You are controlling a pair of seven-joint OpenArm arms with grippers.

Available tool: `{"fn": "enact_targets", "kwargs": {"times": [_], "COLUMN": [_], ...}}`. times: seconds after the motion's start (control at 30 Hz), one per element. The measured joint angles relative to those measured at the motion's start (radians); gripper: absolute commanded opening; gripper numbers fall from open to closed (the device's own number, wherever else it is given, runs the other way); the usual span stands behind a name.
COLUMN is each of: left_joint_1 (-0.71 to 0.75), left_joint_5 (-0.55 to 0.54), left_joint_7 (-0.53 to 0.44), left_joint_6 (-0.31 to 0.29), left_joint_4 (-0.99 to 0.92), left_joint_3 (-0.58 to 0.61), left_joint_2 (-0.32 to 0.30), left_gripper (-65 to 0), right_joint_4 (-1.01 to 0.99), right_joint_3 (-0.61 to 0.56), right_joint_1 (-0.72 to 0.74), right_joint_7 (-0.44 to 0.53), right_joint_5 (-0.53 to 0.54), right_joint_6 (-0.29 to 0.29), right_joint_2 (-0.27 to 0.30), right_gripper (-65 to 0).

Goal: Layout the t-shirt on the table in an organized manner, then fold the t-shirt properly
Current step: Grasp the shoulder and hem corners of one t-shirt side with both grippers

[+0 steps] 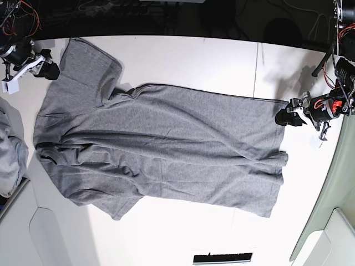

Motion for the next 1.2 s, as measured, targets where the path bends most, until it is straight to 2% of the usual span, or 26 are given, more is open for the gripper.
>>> {"fn": "enact_targets", "kwargs": {"times": [0.43, 0.53, 0.6, 0.67, 0.77, 0.97, 1.1, 1.2], "left_joint_1": [0.014, 0.014, 0.014, 0.015, 0.02, 0.022, 0.044, 0.089], "left_joint_5": [-0.005, -0.005, 0.001, 0.006, 0.002, -0.018, -0.175, -0.239], "left_joint_7": [-0.016, -0.017, -0.016, -0.013, -0.013, -0.008, 0.095, 0.139], "left_joint_6": [-0.003, -0.003, -0.003, -0.003, -0.003, -0.003, 0.008, 0.017], "left_joint_4": [0.002, 0.002, 0.002, 0.002, 0.002, 0.002, 0.016, 0.056], "left_joint_3": [0.0, 0.0, 0.0, 0.0, 0.002, 0.005, 0.01, 0.01], "left_joint_2": [0.018, 0.02, 0.02, 0.023, 0.029, 0.025, -0.031, -0.078], "left_gripper": [-30.0, -33.2, -39.6, -48.9, -65.0, -65.0, -65.0, -65.0], "right_joint_4": [-0.024, -0.026, -0.028, -0.029, -0.03, -0.024, -0.006, 0.013], "right_joint_3": [-0.068, -0.069, -0.069, -0.069, -0.07, -0.068, -0.038, -0.005], "right_joint_1": [0.05, 0.05, 0.047, 0.047, 0.047, 0.046, 0.038, 0.016], "right_joint_7": [0.034, 0.031, 0.032, 0.037, 0.046, 0.038, -0.034, -0.061], "right_joint_5": [-0.003, -0.005, -0.007, -0.009, -0.009, -0.016, 0.006, 0.05], "right_joint_6": [0.0, 0.001, 0.001, 0.0, 0.0, 0.011, 0.012, 0.019], "right_joint_2": [-0.064, -0.069, -0.075, -0.077, -0.077, -0.077, -0.077, -0.069], "right_gripper": [-35.4, -46.9, -56.3, -65.0, -65.0, -65.0, -65.0, -65.0]}}
